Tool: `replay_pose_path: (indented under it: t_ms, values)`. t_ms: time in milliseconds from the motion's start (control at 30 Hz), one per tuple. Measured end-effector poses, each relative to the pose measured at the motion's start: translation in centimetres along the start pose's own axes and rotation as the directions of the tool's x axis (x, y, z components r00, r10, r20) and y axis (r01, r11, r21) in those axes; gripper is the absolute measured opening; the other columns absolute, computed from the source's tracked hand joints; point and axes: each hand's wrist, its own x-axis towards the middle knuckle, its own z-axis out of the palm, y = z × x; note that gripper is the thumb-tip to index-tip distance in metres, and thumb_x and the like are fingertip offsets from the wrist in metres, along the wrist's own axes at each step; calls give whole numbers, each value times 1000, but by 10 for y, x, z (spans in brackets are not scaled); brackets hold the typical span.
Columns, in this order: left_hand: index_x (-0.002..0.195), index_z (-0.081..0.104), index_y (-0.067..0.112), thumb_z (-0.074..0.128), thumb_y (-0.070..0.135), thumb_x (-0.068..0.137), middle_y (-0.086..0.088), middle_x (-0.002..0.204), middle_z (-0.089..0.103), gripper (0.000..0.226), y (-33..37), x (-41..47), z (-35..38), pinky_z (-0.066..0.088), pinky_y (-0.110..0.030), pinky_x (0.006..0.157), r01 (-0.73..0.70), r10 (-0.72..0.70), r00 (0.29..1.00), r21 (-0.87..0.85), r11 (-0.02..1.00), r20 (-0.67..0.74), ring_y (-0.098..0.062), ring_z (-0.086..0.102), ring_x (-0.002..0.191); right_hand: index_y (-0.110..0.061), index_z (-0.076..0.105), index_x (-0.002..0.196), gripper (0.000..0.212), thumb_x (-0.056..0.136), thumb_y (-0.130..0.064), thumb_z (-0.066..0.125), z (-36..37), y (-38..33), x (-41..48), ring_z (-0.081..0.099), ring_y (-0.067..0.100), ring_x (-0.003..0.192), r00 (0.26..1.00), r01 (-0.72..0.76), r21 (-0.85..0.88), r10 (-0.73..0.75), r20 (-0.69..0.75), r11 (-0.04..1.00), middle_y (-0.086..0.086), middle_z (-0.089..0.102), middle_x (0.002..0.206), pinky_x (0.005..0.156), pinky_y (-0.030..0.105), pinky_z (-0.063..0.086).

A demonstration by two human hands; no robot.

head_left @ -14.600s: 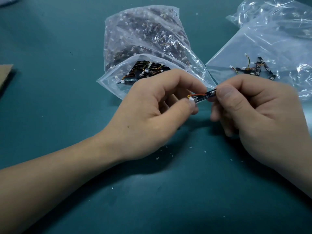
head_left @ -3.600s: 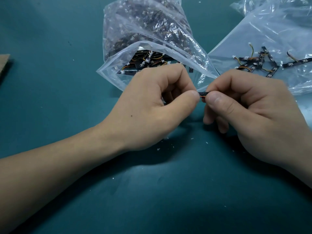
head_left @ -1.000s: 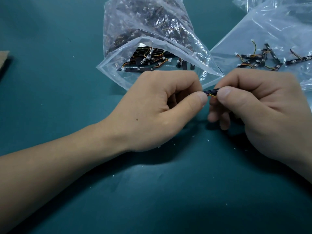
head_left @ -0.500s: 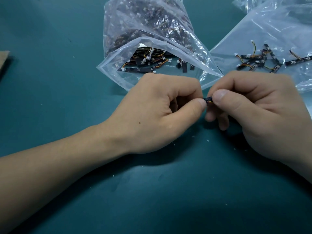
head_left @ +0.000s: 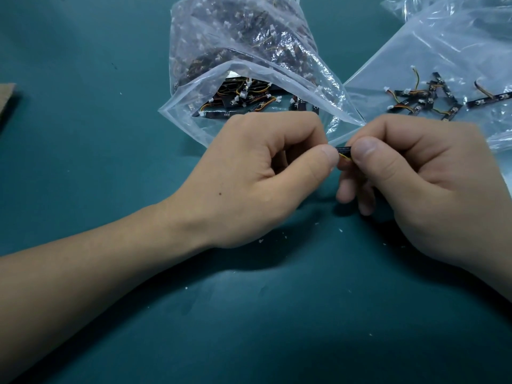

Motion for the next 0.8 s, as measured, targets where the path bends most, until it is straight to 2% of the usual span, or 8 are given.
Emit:
replay_pose_path:
  t_ms: [133,233,367,533,667,800]
  values:
    - [71,65,8,61,15,94,0,56,52,24,-1,1,1,35,-18,53,15,-15,1000,5,1000,-23,-9,45,52,-21,69,88,26,100,-37,52,-1,2,0,64,27,54,1000,-17,57,15,22,998,-1,73,71,49,44,50]
    - [70,65,8,62,13,93,-2,56,53,24,-1,2,1,36,-20,53,4,-3,999,14,1000,-47,-14,46,53,-19,69,91,25,99,-36,53,-2,2,1,64,29,56,999,-20,71,18,41,997,0,73,72,49,46,50]
    - [70,64,8,62,14,94,1,55,52,25,-1,0,1,34,-14,53,4,-3,1000,30,1000,-21,-11,46,52,-21,66,87,23,98,-34,51,-2,2,1,62,24,53,999,-11,35,9,46,999,-3,72,70,49,45,50]
    - [72,65,8,61,15,93,2,55,51,23,0,0,0,34,-16,52,12,-12,1000,6,1000,8,-7,43,51,-27,64,83,22,98,-34,50,-1,0,1,60,21,51,999,3,17,-3,53,1000,-4,67,63,51,35,48]
    - [73,66,8,61,10,92,3,55,51,20,1,0,0,34,-15,53,-2,2,1000,1,1000,10,-4,43,51,-25,65,84,23,98,-34,50,-1,0,0,60,22,52,998,-6,33,4,68,999,-2,68,64,52,33,47]
    - [71,68,7,61,11,91,-4,55,54,21,-1,1,-1,35,-18,52,16,-16,1000,0,1000,-9,-13,45,51,-24,66,88,23,99,-36,50,-1,0,0,61,23,52,998,-14,39,11,64,999,-2,69,66,52,35,49]
